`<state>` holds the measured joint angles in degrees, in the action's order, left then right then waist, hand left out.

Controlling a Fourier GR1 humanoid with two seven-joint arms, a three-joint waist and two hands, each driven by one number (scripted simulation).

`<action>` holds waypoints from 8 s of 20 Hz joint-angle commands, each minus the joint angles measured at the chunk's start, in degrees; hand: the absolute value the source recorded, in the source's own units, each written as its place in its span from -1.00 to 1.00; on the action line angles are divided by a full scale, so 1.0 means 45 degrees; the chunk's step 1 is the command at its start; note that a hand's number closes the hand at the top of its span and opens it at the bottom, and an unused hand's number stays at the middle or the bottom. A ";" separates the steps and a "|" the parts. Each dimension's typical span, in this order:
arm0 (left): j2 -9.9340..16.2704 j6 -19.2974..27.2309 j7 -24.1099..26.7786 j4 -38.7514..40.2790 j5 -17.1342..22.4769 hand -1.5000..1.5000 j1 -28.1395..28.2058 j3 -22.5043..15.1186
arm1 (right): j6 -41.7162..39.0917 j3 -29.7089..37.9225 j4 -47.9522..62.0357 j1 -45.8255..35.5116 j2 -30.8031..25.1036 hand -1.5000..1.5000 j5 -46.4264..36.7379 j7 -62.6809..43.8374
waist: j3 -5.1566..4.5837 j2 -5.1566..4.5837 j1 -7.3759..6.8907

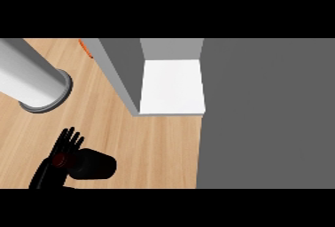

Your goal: Pick up the wine, place it into the cabinet and close the cabinet

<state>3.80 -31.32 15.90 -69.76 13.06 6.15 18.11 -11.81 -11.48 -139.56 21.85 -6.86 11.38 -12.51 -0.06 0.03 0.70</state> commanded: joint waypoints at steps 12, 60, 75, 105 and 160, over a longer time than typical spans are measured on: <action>0.0373 -0.0687 0.2936 0.6114 -0.0285 -1.00 -0.2749 0.0478 | -0.0200 0.0662 -0.2448 0.0702 -0.0194 -1.00 0.1813 -0.1149 | -0.0004 -0.0006 0.0089; -0.0836 0.8443 0.1268 0.1063 -0.3513 1.00 -0.4158 -0.4504 | -0.0607 0.0586 -0.1645 0.0970 0.0008 -1.00 0.1064 -0.0728 | 0.0015 0.0025 -0.0047; -0.0834 1.2343 -0.1338 0.1616 -0.3654 1.00 -0.6563 -0.8042 | -0.1223 0.1152 -0.1060 0.1376 0.0100 -1.00 0.1599 0.0248 | 0.0009 -0.0009 0.0240; -0.0845 1.5300 -0.1408 1.1080 -0.0159 1.00 -1.3097 -0.9104 | -0.1892 0.1106 -0.1201 0.1227 0.0069 -1.00 0.2153 -0.0111 | -0.0011 -0.0222 0.0810; -0.0845 1.8677 -0.4207 1.4863 -0.2353 -1.00 -1.6270 -1.1228 | -0.2957 0.1456 0.0048 0.0633 -0.0433 -1.00 0.2584 0.0985 | -0.0003 -0.0550 0.1815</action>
<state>0.02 52.16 -0.96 -3.64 3.40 -66.65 -31.50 -25.63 -5.48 -135.74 24.45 -8.26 19.80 -6.34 -0.04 -2.25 8.83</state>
